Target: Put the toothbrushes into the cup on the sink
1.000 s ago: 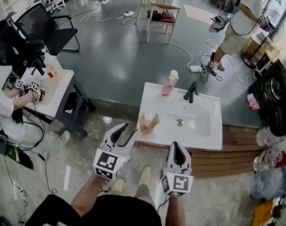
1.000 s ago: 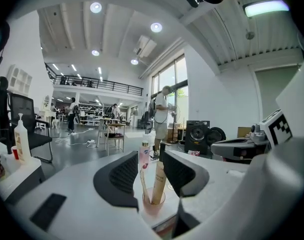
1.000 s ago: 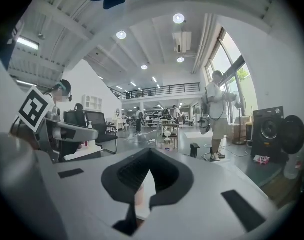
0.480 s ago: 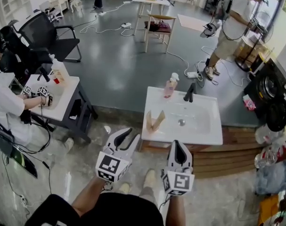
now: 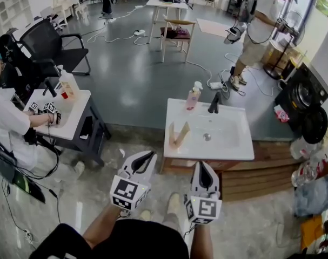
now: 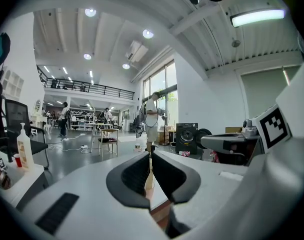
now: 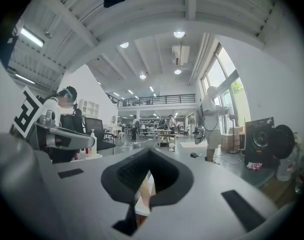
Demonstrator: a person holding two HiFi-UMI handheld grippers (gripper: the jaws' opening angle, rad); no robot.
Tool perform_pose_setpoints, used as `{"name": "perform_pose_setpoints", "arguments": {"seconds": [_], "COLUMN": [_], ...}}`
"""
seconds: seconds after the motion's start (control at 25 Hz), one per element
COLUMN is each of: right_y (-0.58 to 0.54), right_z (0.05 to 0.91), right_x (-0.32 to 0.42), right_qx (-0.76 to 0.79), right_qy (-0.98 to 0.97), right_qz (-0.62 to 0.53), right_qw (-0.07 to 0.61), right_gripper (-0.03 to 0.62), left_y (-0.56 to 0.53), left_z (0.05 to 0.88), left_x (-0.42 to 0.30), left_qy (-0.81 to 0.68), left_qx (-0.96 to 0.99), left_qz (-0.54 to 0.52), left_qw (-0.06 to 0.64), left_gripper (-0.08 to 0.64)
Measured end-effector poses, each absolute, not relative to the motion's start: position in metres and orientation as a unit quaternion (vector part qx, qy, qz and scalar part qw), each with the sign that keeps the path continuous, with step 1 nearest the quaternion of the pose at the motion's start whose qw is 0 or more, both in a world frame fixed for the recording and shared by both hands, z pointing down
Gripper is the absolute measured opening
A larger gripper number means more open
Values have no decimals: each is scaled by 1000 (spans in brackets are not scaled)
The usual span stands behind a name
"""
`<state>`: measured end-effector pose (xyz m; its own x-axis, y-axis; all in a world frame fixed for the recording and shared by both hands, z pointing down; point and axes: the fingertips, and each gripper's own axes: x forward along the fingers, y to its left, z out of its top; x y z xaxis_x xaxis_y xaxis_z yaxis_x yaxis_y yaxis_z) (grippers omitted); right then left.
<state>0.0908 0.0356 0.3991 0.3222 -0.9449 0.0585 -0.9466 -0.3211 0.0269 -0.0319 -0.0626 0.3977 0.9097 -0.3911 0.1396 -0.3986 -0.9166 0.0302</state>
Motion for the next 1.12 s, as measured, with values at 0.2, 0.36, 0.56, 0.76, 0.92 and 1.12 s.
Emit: {"name": "perform_pose_setpoints", "arguments": {"seconds": [0.2, 0.36, 0.56, 0.76, 0.92, 1.12], "right_y": [39, 40, 39, 40, 39, 40], "right_z": [394, 394, 401, 398, 399, 400], "right_x": [88, 89, 92, 95, 96, 93], "right_qx": [815, 816, 812, 813, 813, 812], "right_qy": [-578, -577, -582, -582, -581, -582], "right_qz": [20, 16, 12, 12, 16, 29], "right_qw": [36, 32, 24, 22, 26, 36], "right_gripper": [-2, -2, -2, -2, -2, -2], "left_y": [-59, -59, -58, -57, -58, -57], "left_z": [395, 395, 398, 397, 397, 398], "left_x": [-32, -32, -30, -28, -27, -27], "left_qy": [-202, -204, -203, -204, -204, -204], "left_qx": [977, 977, 976, 976, 976, 976], "left_qz": [62, 61, 66, 68, 66, 68], "left_qw": [29, 30, 33, 34, 29, 29], "left_gripper": [6, 6, 6, 6, 6, 6]}}
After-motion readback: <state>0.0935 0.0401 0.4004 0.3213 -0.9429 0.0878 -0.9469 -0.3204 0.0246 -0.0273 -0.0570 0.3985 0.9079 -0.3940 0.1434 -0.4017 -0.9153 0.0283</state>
